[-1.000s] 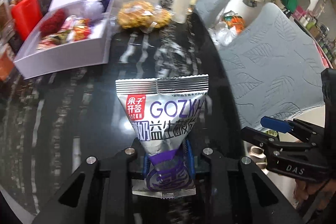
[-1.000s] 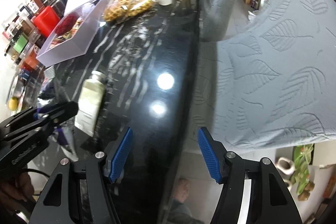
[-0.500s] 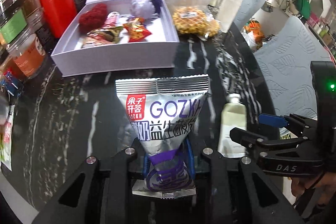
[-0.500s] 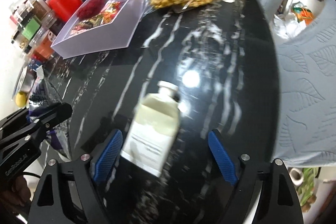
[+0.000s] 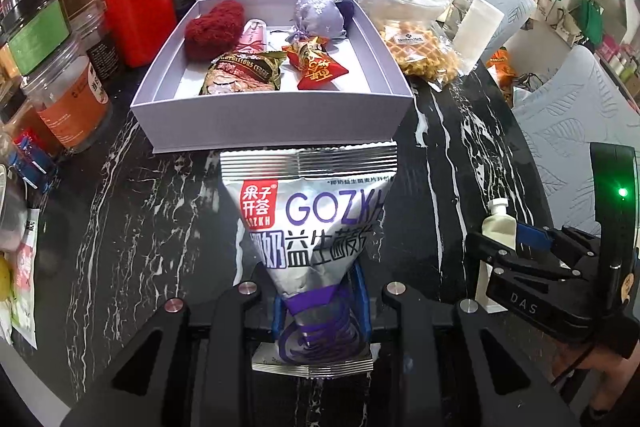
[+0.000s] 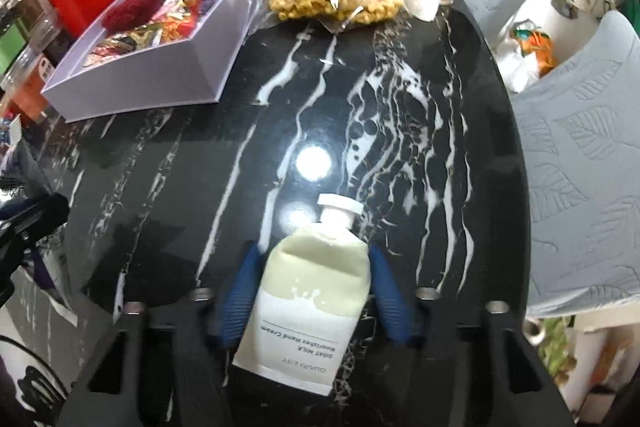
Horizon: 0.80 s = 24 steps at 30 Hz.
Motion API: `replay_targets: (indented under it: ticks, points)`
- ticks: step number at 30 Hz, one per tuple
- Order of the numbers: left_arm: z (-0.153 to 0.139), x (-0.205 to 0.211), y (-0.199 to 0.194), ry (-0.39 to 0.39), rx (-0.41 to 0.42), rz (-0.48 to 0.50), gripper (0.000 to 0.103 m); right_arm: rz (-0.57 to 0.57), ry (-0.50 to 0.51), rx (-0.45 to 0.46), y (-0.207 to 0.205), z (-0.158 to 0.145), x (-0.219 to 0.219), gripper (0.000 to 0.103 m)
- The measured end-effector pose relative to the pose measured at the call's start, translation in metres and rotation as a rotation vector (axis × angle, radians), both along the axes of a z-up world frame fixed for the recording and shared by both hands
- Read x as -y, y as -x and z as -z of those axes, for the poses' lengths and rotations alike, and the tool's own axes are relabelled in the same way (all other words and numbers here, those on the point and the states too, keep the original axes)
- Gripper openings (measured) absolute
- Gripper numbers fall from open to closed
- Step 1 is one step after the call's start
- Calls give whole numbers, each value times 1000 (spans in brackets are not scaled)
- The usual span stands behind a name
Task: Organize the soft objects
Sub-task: 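Lift the GOZKH packet and hand cream tube and carry both toward the lavender box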
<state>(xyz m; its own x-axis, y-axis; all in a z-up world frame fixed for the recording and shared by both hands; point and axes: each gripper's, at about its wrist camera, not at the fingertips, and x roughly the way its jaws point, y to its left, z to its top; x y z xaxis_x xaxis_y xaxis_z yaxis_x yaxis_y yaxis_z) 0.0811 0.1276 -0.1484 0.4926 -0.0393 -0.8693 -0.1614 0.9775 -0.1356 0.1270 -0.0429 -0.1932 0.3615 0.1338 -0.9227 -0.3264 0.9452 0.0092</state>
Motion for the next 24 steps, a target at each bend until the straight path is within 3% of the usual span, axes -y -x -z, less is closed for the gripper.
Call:
replay_targets:
  ticks: [13,24]
  points:
    - [-7,10,5,1,5,9,27,-38,-83,-7,0,-9,11,51]
    - [-44,43,11,-10,52,45,27,-65,-122,14,17,-42,39,51]
